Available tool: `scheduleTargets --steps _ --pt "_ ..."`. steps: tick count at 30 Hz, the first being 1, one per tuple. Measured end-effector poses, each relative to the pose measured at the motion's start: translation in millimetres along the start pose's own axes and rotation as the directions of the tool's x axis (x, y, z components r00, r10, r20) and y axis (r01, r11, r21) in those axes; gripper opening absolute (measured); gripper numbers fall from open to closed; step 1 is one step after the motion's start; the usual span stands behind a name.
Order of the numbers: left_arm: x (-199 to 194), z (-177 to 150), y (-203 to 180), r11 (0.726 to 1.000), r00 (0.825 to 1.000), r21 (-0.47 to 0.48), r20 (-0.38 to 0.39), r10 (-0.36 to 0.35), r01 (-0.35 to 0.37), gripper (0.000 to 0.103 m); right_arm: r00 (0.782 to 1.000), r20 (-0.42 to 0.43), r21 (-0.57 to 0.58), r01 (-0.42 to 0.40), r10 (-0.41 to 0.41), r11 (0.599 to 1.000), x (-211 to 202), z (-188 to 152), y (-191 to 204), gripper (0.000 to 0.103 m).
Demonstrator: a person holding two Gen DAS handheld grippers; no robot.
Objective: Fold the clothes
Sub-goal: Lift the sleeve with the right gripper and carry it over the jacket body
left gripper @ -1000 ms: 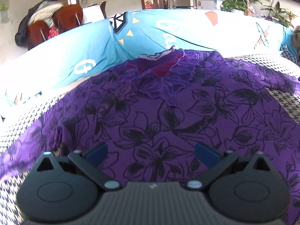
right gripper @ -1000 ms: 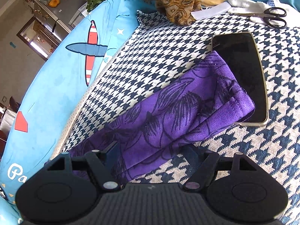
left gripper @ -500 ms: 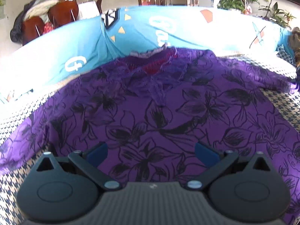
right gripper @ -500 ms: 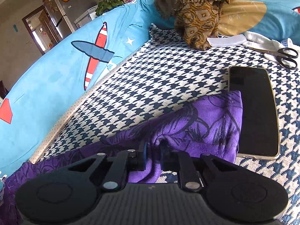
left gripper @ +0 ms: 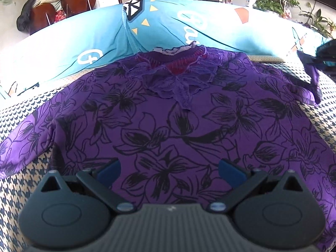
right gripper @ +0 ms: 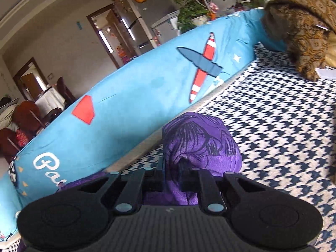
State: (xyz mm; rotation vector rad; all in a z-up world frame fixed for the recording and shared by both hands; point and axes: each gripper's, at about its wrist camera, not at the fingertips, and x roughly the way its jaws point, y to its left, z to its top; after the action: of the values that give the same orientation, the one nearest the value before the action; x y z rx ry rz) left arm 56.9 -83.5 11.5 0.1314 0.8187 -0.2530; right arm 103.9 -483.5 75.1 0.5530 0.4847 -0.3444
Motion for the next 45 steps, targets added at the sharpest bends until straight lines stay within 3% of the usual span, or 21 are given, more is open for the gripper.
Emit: scheduleTargets --steps 6,11,16,20,23,27,35,38,42,45 --pt "-1 1 12 0.999 1.0 -0.039 0.004 0.009 -0.008 0.103 0.988 -0.015 -0.132 -0.155 0.154 0.979 7 -22 64 0.014" --pt "1 0 24 0.996 1.0 -0.081 -0.002 0.03 -0.03 0.103 0.955 -0.034 -0.293 -0.29 0.293 0.911 6 -50 122 0.014" --pt "3 1 36 0.991 0.999 -0.126 -0.004 0.049 -0.049 0.103 0.906 -0.109 -0.459 -0.411 0.409 0.788 3 -88 172 0.014" --pt "5 2 43 0.987 0.998 -0.144 -0.003 0.068 -0.067 0.103 0.875 -0.262 -0.621 -0.476 0.407 0.623 7 -133 201 0.018" --pt "6 2 45 0.987 0.998 -0.147 -0.004 0.068 -0.067 0.103 0.869 -0.311 -0.597 -0.494 0.386 0.632 9 -134 197 0.035" --pt "7 2 45 0.988 0.998 -0.144 -0.005 0.061 -0.061 0.103 0.856 -0.373 -0.563 -0.516 0.359 0.645 11 -135 192 0.049" --pt "7 4 43 0.987 0.998 -0.145 0.0 0.063 -0.062 0.103 0.814 -0.495 -0.49 -0.551 0.305 0.675 15 -138 181 0.054" --pt "7 4 44 0.987 0.998 -0.15 -0.005 0.061 -0.061 0.103 0.837 -0.448 -0.417 -0.507 0.315 0.754 18 -125 168 0.057" --pt "9 3 44 0.987 0.998 -0.151 -0.016 0.057 -0.059 0.103 0.821 -0.423 -0.182 -0.491 0.383 0.852 39 -109 146 0.059" --pt "10 2 44 0.987 0.998 -0.149 -0.021 0.06 -0.062 0.103 0.819 -0.403 -0.061 -0.47 0.409 0.88 55 -104 137 0.059"
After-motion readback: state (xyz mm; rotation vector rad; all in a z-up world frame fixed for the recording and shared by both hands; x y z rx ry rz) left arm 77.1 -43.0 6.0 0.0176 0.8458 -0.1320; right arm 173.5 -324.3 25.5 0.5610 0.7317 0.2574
